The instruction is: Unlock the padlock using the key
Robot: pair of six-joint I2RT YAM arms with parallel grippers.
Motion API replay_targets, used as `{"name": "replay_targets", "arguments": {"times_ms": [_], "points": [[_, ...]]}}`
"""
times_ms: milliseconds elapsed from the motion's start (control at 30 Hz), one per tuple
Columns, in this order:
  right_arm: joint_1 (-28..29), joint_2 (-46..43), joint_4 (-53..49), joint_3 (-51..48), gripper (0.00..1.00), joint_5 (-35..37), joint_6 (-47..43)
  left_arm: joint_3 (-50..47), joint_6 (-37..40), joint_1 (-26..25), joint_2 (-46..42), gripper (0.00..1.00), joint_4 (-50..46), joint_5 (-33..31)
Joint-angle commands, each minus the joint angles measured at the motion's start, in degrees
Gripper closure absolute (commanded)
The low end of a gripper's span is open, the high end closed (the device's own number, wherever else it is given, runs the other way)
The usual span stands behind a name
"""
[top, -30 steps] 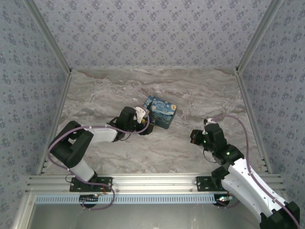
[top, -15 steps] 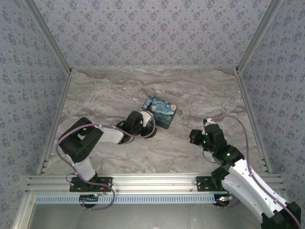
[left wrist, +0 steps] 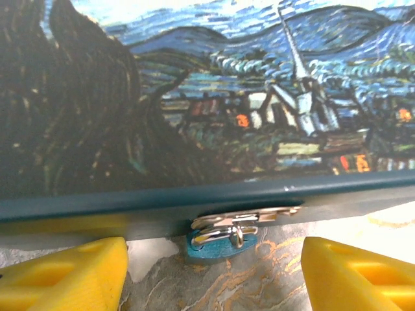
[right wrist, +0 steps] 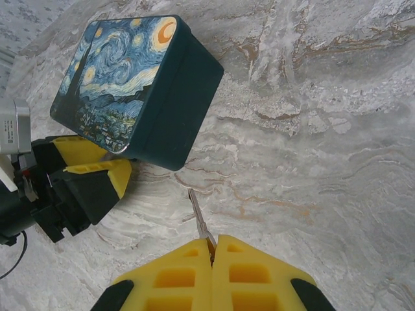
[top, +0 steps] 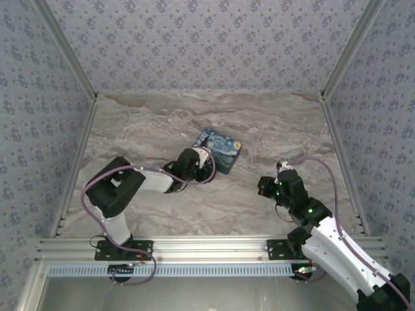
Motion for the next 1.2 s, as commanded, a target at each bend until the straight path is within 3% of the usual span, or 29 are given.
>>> {"name": "replay_targets", "arguments": {"times_ms": [0, 600, 1167], "points": [[0.4, -0.7, -0.2, -0.2, 1.00, 1.6, 1.0, 1.8, -1.1, -0.7, 0.6, 0.30, -1.0, -2.5], [0.7, -1.0, -0.6, -0.3, 1.00, 1.9, 1.2, 4.3, 0.0, -0.8, 2.6, 0.43, -3.1, -1.5], [0.8, -1.9, -1.1, -0.8, 1.00, 2.1, 1.4, 5.0, 0.6, -0.7, 2.9, 0.62, -4.5, -0.5]]}}
